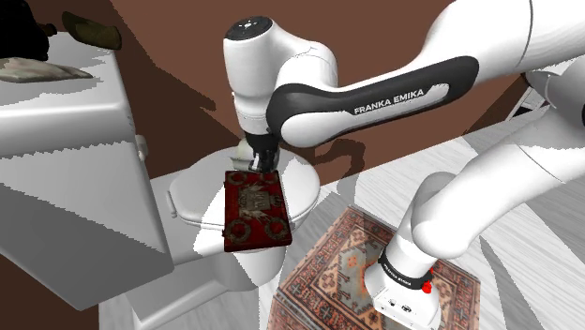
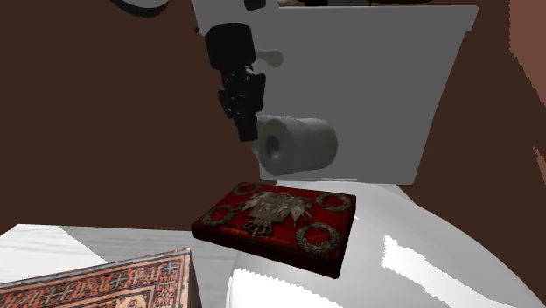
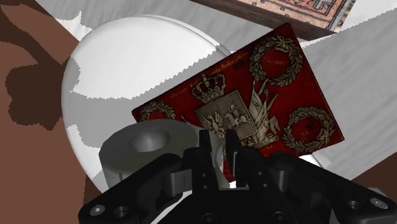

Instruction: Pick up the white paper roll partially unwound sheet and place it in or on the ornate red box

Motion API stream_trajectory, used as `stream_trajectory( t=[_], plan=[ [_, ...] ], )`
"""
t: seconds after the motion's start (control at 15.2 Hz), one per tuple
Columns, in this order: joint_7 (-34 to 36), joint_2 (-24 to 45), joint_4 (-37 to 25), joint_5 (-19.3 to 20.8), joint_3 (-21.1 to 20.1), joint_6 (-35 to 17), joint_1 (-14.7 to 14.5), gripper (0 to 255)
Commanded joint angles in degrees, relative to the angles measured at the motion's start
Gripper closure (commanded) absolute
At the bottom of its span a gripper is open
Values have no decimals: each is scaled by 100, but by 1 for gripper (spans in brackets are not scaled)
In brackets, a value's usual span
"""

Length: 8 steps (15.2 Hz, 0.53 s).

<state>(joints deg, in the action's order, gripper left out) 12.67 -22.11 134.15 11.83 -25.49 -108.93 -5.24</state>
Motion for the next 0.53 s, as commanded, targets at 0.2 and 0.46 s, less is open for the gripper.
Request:
stream_trajectory(
  t=[0.2, 0.46],
  plan=[
    [-105, -458, 633, -119, 123, -235, -92, 255],
    [19, -343, 849, -74, 71, -543, -75, 255]
  ],
)
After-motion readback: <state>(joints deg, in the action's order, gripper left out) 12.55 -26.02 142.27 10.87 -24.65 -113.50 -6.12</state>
